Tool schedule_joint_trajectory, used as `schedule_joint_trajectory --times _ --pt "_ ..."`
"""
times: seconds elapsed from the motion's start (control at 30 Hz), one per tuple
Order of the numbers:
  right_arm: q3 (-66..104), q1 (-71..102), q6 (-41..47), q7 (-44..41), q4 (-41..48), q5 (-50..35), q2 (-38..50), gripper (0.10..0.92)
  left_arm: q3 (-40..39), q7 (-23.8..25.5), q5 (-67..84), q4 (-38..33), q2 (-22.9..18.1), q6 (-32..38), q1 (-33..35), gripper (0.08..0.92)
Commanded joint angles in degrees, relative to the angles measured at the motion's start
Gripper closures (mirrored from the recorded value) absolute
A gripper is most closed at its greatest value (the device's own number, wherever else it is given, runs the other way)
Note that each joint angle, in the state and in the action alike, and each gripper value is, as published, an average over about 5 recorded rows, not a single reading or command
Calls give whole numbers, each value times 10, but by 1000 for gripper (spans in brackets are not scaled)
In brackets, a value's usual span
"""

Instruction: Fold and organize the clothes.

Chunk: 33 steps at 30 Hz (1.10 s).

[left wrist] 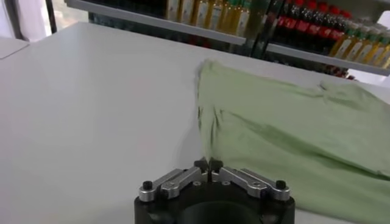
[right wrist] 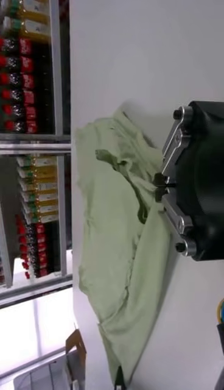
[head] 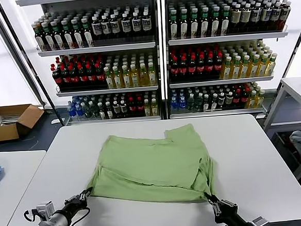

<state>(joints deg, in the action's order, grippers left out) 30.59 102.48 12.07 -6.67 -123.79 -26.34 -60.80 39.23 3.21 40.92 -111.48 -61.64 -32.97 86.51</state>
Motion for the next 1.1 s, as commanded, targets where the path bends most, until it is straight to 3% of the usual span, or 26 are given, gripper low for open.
schedule_joint_trajectory --times 0.03,0.3,0.7,0.8,0.93,1.1 --pt "16 54 -2 -5 -18 -1 -7 915 47 -10 2 -91 -11 -1 81 912" --pt "23 85 -11 -10 -27 18 -30 915 73 -14 -4 -148 -61 -1 148 912" --pt "30 70 -11 15 -21 6 -33 912 78 -8 -30 -177 -118 -2 208 912" --pt "34 68 -17 15 -25 -7 -34 870 79 -14 -40 -178 -123 -2 202 912" --pt "40 51 -36 12 -28 -36 -34 755 90 -29 -51 -182 -126 -2 189 906" --pt "49 4 -44 8 -39 -71 -22 616 123 -32 -43 -200 -122 -2 182 807"
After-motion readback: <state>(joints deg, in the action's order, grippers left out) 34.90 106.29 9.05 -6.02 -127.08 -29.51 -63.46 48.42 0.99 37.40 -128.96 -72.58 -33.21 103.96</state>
